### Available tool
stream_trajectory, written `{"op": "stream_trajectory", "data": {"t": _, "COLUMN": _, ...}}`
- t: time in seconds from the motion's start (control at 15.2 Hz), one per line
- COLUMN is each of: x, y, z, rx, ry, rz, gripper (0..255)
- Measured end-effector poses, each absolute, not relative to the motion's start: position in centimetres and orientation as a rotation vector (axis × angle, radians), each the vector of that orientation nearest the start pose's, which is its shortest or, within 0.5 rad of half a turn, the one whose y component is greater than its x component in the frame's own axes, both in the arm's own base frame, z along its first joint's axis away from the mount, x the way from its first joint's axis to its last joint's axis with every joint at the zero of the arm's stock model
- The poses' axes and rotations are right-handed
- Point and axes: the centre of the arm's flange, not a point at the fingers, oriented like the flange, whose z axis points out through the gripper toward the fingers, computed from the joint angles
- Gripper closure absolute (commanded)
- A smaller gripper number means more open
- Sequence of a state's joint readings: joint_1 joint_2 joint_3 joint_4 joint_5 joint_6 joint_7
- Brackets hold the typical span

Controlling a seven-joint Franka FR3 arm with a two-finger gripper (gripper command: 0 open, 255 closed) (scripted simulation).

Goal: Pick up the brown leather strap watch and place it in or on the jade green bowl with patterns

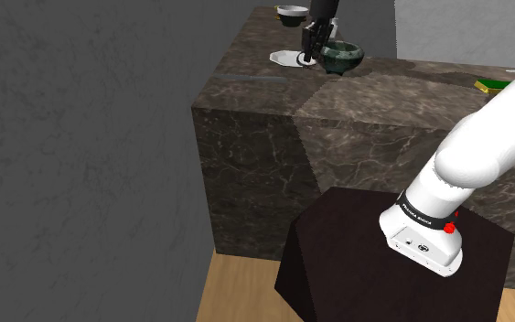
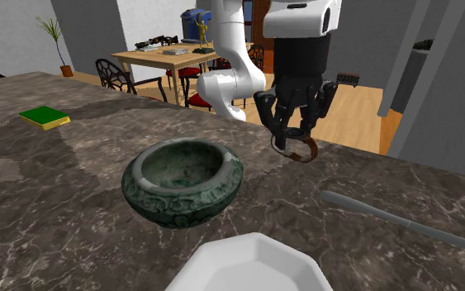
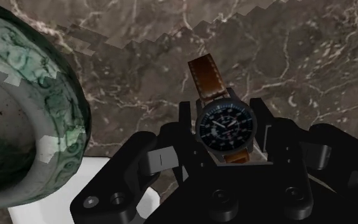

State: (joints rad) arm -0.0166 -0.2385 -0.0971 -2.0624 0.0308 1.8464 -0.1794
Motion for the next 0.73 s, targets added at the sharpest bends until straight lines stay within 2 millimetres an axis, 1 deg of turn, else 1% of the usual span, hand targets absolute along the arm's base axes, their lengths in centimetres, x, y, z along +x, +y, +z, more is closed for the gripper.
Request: {"op": "stream_trajectory", "data": {"t": 0.73, "x": 48.4, "y": -5.6, "z": 59.5, "rx": -3.091, "ry": -0.092, "rz": -0.045, "gripper": 255}}
